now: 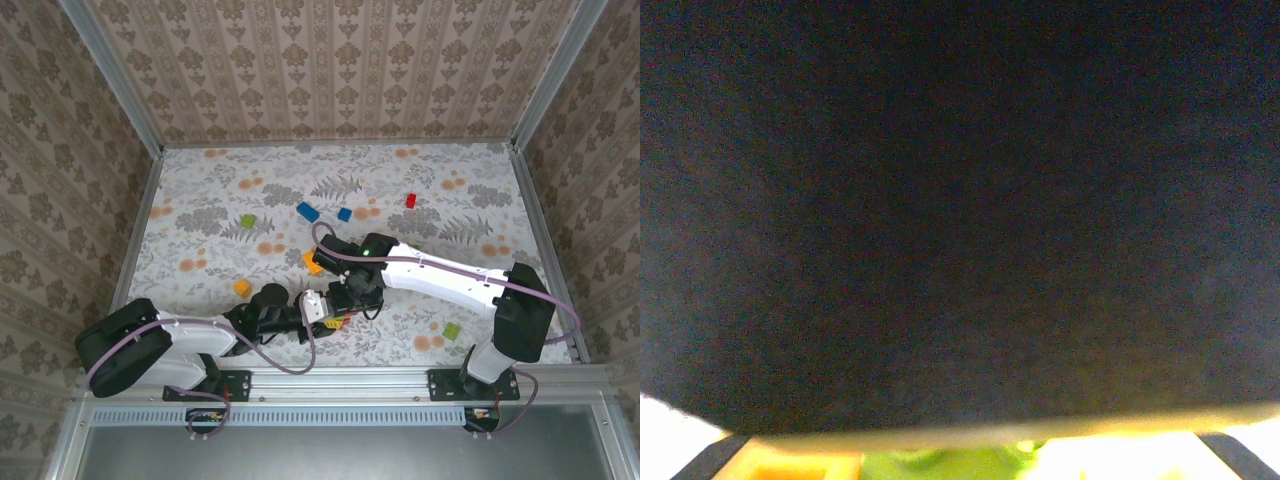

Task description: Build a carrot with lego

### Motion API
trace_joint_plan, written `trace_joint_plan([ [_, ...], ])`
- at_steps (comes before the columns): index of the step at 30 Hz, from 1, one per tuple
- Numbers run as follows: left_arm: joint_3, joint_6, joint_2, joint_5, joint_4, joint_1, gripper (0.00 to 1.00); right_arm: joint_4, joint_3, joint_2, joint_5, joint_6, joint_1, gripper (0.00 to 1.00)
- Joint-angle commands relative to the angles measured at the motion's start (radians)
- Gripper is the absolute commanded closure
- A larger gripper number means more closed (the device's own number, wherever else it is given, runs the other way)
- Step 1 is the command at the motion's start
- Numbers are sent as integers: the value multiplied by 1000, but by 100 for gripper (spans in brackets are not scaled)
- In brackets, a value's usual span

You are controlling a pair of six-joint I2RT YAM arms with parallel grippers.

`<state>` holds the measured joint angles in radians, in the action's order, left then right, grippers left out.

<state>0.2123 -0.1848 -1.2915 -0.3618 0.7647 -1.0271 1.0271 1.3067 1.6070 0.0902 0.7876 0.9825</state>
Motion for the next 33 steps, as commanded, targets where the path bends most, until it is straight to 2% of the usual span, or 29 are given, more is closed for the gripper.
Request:
trace_joint_plan([
  [1,10,-24,-29,44,-85,-7,71,-95,5,-44,90,-1,10,43],
  [16,12,-24,-32,46,-87,-8,71,8,29,-109,21,-27,-31,41],
  [33,15,-23,-35,45,-89,-7,71,44,1,-154,-8,-34,-63,43],
])
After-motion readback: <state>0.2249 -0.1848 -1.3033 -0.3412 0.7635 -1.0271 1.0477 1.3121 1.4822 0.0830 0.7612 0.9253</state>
